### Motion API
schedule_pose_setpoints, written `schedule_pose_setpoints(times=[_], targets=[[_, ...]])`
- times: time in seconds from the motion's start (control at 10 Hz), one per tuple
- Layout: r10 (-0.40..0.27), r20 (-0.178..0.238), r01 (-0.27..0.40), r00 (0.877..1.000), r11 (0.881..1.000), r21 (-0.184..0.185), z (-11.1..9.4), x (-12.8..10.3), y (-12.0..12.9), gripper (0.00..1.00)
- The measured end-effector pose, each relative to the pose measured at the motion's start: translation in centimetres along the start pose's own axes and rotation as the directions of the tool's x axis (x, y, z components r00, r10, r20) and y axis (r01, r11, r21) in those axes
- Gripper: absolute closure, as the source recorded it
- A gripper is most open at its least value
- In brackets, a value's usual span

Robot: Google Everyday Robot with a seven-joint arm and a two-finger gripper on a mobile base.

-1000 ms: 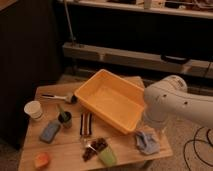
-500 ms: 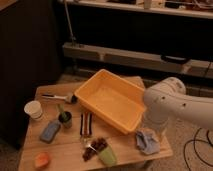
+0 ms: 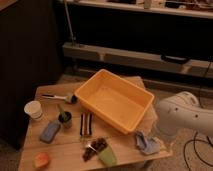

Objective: Place towel in table surface

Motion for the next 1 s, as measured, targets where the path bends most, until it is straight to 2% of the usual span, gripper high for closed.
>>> schedule_pose_setpoints(times=[0.1,0.2,0.4,0.6,0.7,0.8,1.0], targets=[[0.009,-0.027,-0.01,1.0,0.999,-0.042,2.0,-0.3,-2.1,0.35],[0.013,-0.043,-0.016,0.999,0.998,-0.064,3.6,-0.6,-3.2,0.35],[-0.003,-0.097,-0.008,0.995,0.994,-0.112,8.0,-0.7,-4.0,0.35],[-0.029,-0.121,0.013,0.992,0.991,-0.131,10.3,-0.5,-3.7,0.35],[-0.057,-0.112,0.042,0.992,0.991,-0.129,11.0,-0.2,-2.4,0.35],[-0.079,-0.086,0.068,0.993,0.989,-0.128,11.1,0.0,-0.9,0.35],[-0.114,-0.05,0.107,0.992,0.987,-0.116,9.8,0.4,0.1,0.35]])
